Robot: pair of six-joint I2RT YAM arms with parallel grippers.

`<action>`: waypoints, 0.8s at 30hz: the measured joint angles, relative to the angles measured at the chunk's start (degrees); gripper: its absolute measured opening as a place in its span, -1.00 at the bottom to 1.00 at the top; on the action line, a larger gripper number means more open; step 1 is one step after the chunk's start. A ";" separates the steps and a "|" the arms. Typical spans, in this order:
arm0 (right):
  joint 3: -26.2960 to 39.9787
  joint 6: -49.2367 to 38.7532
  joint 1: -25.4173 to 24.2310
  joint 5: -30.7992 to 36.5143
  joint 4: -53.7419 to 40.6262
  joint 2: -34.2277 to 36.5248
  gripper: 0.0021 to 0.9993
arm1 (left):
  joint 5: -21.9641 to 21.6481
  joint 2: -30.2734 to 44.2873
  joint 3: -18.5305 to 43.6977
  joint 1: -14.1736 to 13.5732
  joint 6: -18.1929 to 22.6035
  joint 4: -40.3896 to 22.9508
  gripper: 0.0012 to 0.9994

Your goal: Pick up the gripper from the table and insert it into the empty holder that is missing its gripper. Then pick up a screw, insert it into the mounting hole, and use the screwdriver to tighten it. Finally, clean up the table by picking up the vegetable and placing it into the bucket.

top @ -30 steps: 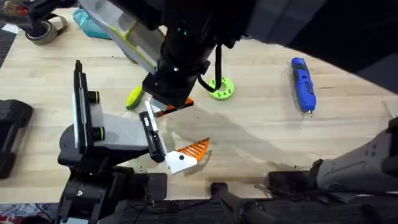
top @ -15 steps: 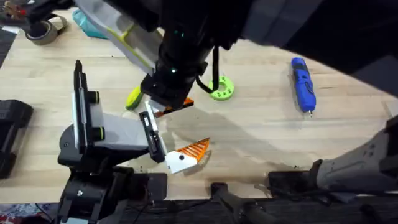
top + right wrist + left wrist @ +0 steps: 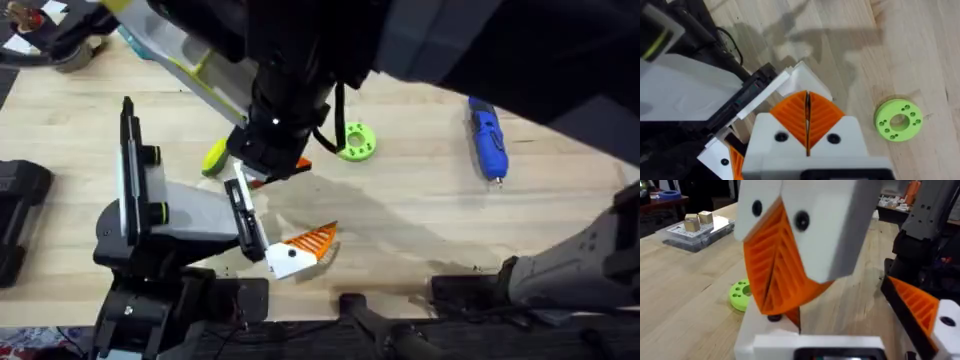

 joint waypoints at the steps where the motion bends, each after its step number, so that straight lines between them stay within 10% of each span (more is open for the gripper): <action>1: 0.00 -0.02 0.00 0.00 0.00 0.00 -0.99 | 0.00 0.00 0.00 0.00 -0.02 0.00 0.97; 24: 2.56 -0.67 -0.94 0.20 -1.29 -1.23 -0.99 | 0.20 0.00 0.00 0.00 0.63 0.00 0.97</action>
